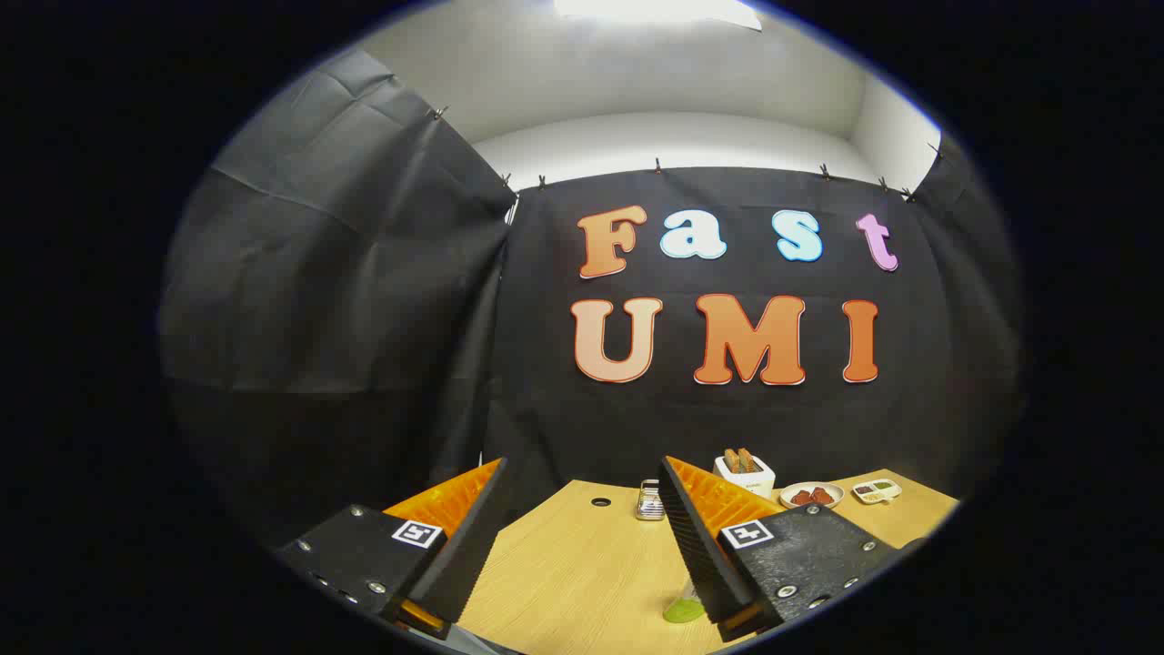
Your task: Take the bottle from table, then pour the juice into the cup, finally place the bottle on the coaster
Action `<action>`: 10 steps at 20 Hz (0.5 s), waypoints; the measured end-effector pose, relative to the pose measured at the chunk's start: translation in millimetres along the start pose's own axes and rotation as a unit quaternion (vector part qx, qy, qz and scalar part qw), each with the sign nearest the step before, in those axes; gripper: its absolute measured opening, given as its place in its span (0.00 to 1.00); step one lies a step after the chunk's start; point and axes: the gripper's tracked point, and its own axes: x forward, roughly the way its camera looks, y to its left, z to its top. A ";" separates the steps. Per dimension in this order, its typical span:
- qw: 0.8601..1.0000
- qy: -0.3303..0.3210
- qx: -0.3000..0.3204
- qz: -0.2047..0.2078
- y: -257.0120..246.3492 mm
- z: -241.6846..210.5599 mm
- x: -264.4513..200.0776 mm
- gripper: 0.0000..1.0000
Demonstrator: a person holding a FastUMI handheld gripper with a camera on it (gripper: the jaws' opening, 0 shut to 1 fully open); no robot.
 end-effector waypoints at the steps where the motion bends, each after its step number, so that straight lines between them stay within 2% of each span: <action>1: 1.000 -0.001 0.000 -0.001 -1.1 1.8 0.1 0.96; 10: 1.000 0.002 0.012 -0.013 -25.5 -4.7 4.0 0.96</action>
